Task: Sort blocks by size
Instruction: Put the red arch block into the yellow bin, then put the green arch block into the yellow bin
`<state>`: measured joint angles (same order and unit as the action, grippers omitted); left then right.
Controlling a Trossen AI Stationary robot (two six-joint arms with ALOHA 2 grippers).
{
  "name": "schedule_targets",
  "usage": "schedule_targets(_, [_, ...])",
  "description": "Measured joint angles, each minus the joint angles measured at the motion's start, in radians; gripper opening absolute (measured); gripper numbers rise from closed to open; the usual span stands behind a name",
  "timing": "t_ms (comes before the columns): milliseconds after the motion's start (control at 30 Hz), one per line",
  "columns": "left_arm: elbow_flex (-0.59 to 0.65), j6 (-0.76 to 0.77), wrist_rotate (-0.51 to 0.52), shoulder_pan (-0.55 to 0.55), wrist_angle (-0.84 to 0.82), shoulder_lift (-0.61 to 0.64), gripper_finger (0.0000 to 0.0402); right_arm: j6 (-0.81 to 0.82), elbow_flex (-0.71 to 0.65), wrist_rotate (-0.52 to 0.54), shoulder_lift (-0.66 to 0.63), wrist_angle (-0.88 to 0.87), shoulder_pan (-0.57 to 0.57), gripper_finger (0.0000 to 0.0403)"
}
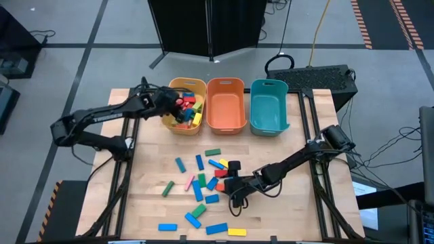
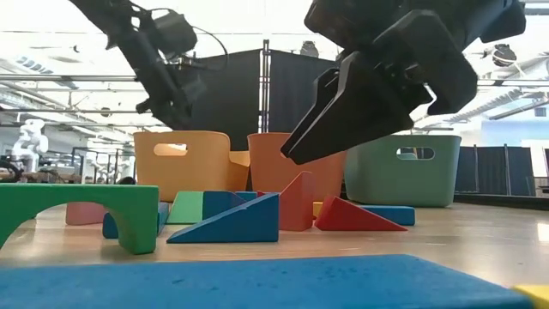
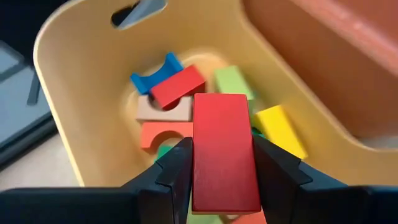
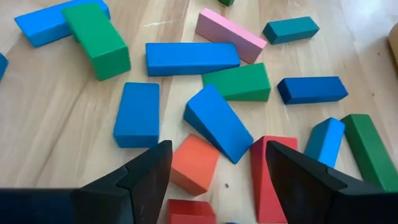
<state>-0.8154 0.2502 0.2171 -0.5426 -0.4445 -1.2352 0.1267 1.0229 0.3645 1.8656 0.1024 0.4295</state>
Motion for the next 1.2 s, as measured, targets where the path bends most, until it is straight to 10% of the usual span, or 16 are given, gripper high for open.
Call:
schedule_targets(500, [0.000,-0.029,-0.035,-0.060,0.072,-0.127,0.0143,-0.111,0.000,-0.005,0.000,-0.001,-0.051,0.0247])
schedule_targets(900, [-0.006,-0.054,-0.035,-0.059,0.064,-0.126,0.0242,-0.165,0.000,-0.085,0.000,0.000,-0.136,0.0247])
schedule_targets(1200, [-0.053,-0.044,-0.079,0.078,-0.053,-0.030,0.0244,-0.180,0.000,-0.139,0.000,0.026,-0.172,0.0247])
